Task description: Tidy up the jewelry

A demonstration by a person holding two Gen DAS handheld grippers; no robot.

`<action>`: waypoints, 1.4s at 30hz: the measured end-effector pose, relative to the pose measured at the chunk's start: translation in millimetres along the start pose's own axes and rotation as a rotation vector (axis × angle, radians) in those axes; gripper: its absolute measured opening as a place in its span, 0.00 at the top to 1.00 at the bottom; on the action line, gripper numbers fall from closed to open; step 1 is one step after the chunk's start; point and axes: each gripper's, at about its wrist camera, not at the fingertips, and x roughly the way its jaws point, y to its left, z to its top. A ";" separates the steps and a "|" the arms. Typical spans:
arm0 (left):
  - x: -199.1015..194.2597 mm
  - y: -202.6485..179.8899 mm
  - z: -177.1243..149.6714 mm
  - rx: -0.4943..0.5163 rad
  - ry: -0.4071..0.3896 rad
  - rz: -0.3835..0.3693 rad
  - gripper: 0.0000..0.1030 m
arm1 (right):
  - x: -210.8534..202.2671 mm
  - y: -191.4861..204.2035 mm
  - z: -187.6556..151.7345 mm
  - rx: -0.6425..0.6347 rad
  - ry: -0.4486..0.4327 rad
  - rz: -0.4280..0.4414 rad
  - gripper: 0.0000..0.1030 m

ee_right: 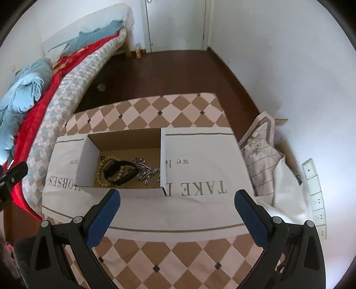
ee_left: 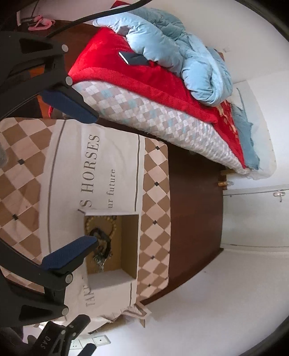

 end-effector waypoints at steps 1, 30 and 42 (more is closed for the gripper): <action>-8.0 -0.4 -2.2 0.003 -0.010 -0.007 0.00 | -7.0 -0.5 -1.5 -0.001 -0.009 -0.004 0.00; -183.1 -1.5 -21.8 -0.004 -0.073 -0.160 0.00 | -234.4 -18.9 -33.8 -0.024 -0.217 -0.030 0.00; -177.1 -15.2 -10.6 0.020 -0.054 -0.135 0.00 | -233.3 -25.5 -13.3 -0.032 -0.199 -0.041 0.00</action>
